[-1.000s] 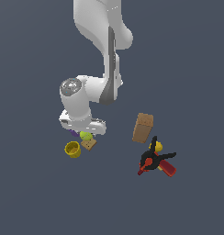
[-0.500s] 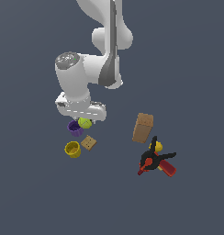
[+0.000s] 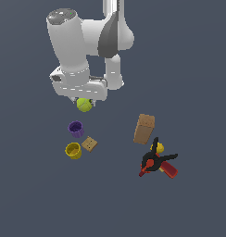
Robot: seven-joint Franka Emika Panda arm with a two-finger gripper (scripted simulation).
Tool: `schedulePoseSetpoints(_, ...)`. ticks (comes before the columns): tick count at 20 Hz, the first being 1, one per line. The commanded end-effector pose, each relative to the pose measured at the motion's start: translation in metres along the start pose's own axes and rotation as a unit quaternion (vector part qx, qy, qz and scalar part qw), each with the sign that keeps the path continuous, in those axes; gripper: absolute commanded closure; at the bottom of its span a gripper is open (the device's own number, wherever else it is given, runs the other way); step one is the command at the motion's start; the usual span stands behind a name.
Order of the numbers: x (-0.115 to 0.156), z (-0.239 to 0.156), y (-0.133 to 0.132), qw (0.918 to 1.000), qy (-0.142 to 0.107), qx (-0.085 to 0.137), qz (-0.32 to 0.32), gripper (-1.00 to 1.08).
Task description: Pick up a designated object from a clutter of objects.
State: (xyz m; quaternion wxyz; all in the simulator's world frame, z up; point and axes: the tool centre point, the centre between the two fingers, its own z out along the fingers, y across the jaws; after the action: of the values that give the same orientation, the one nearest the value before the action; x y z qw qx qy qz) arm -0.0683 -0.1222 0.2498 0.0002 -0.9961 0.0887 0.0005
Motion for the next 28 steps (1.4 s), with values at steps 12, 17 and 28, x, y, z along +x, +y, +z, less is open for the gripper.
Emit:
schedulePoseSetpoints(12, -0.047, -0.128, 0.004, 1.0000, 0.001, 0.000, 0.000, 1.08)
schedulePoseSetpoints(17, -0.058, -0.163, 0.004, 1.0000, 0.001, 0.000, 0.000, 1.08)
schedulePoseSetpoints(28, -0.067, -0.197, 0.005, 1.0000, 0.001, 0.000, 0.000, 1.08)
